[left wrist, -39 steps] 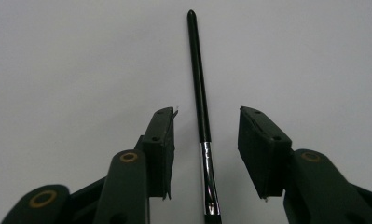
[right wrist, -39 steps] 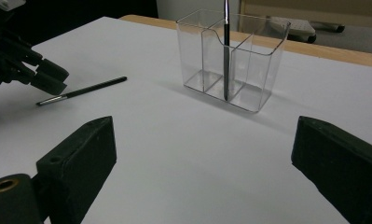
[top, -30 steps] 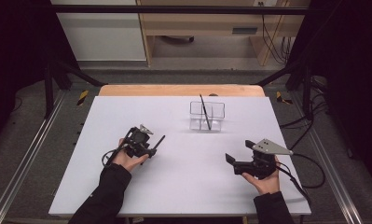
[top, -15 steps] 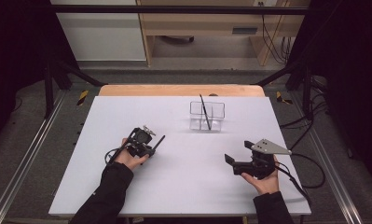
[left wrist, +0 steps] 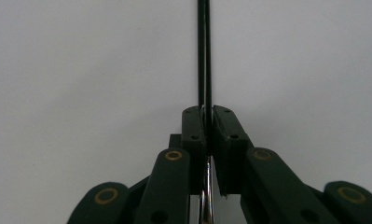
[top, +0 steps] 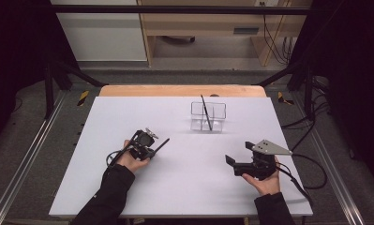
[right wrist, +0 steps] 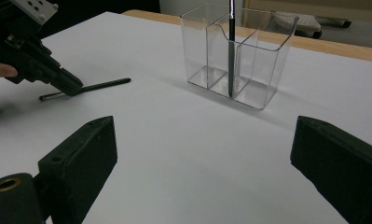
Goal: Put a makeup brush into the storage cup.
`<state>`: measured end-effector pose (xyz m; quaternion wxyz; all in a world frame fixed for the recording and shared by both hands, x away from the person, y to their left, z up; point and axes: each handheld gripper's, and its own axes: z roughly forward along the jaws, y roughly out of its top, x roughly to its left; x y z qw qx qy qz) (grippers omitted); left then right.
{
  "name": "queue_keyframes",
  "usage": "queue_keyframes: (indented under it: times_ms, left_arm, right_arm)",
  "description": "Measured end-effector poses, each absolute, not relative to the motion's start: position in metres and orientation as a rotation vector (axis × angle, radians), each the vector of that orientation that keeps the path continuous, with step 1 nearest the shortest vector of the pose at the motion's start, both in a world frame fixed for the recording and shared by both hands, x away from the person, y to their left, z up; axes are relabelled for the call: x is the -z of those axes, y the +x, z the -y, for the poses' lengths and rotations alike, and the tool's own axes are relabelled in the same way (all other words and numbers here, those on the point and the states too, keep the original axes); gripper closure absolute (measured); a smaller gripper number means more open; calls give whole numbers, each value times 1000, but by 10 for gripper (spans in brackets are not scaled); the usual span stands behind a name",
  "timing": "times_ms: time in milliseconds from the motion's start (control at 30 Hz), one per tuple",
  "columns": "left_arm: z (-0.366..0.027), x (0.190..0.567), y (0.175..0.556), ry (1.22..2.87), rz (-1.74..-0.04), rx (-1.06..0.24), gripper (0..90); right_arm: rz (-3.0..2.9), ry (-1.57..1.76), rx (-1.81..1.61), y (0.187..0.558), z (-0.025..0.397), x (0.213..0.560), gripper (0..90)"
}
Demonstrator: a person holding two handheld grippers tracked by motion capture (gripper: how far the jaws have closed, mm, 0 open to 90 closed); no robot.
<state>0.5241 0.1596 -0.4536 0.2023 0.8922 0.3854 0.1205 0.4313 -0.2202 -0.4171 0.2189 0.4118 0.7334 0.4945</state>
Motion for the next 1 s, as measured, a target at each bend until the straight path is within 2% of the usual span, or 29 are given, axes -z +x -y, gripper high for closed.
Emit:
queue_keyframes:
  times_ms: [367, 1000]
  left_arm:
    - [-160, 452, 522, 2513, -1015, -363, 832]
    - [-158, 420, 494, 2447, -848, -334, 832]
  right_arm:
    - [-2039, 1136, -1362, 432, 219, 418, 76]
    - [-2054, 1107, -1337, 430, 215, 416, 75]
